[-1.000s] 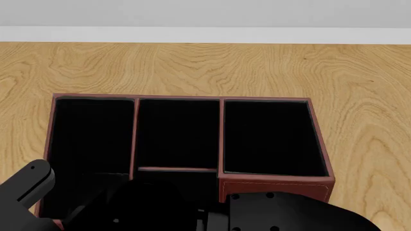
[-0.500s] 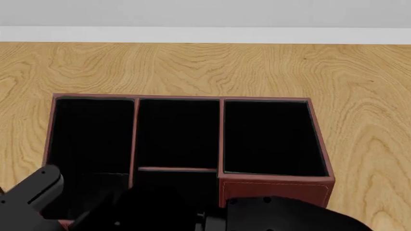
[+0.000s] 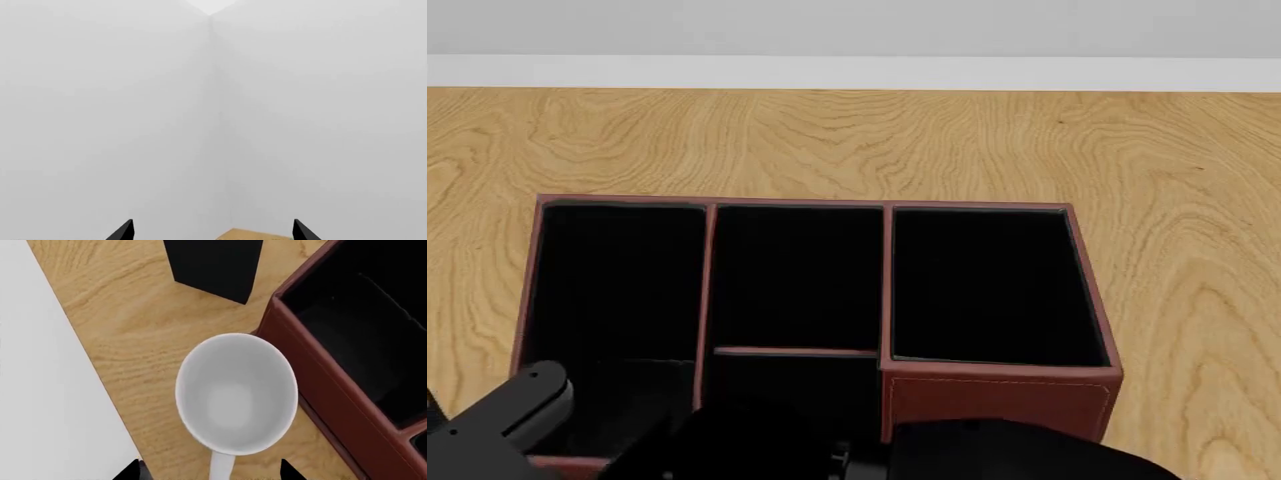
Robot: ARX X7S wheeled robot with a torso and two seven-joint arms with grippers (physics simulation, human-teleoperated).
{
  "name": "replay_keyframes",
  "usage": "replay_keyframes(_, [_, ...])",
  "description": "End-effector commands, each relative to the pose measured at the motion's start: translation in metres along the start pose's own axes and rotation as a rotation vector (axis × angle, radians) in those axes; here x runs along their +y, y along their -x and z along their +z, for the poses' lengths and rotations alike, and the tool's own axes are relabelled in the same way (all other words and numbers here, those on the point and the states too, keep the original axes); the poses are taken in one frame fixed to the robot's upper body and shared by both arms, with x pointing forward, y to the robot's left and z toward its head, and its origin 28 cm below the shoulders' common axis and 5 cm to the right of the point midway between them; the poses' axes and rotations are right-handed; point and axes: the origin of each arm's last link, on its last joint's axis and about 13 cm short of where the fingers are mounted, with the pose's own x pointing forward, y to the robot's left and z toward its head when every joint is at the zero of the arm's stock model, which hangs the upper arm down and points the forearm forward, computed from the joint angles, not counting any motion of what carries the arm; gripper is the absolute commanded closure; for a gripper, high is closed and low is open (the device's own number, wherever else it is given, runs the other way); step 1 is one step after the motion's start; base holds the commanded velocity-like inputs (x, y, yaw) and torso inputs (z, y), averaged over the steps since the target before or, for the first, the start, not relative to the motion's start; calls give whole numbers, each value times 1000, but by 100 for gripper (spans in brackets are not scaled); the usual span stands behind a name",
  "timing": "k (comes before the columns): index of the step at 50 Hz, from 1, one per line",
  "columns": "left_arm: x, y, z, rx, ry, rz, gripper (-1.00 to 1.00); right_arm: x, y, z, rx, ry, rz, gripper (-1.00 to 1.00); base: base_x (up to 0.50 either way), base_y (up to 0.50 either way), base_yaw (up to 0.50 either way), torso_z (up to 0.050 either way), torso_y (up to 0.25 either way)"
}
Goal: Pick up the white mug and place it to the right of the caddy.
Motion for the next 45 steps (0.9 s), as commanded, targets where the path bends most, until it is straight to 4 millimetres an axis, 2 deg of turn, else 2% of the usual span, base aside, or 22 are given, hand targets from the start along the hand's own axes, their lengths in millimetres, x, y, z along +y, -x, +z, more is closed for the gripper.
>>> replay_keyframes(1, [0,0,-1,4,-3,3,-100,-1,-6,-3,16,-14,6,-100,0,0,0,0,0])
replay_keyframes(45, [-2,1,-6,13,-2,-3,-100,-11,-26,-13,60,-75,19,-100,0,0,0,0,0])
